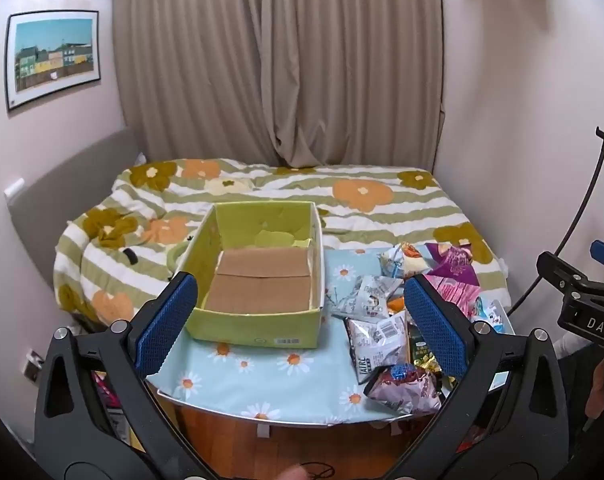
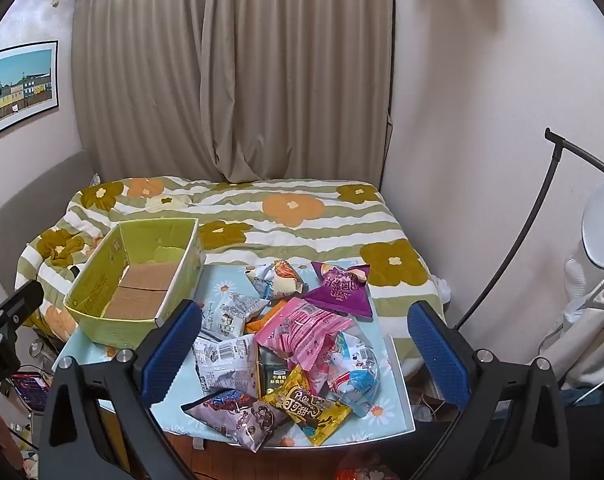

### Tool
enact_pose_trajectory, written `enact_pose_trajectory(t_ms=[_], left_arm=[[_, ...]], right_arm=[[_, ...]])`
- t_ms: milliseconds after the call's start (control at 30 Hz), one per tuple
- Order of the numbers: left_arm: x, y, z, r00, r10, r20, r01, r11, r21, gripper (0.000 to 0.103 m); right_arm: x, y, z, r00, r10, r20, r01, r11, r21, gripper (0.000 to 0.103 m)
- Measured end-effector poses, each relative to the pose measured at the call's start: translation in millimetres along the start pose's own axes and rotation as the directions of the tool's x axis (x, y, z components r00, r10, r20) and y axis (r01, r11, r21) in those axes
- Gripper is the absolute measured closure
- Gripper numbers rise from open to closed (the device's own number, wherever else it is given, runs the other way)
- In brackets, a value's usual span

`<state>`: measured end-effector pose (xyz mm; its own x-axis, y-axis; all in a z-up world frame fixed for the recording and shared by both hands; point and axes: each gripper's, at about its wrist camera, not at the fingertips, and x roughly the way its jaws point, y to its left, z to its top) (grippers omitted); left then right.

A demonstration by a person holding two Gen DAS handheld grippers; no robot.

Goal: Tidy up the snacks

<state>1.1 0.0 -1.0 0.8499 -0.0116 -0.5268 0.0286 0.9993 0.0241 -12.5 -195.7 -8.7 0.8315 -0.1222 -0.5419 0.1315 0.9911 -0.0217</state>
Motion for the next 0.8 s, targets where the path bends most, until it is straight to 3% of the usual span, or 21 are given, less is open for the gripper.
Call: enact_pose_trajectory(t_ms=[800], left_arm=[[-3.9, 2.3, -3.0, 1.0, 0.021, -0.014, -0.021, 1.0, -0.009, 0.001]], right_arm=[[-0.7, 0.8, -1.2, 1.0, 0.006, -0.002, -0.006, 1.0, -0.001, 0.0]])
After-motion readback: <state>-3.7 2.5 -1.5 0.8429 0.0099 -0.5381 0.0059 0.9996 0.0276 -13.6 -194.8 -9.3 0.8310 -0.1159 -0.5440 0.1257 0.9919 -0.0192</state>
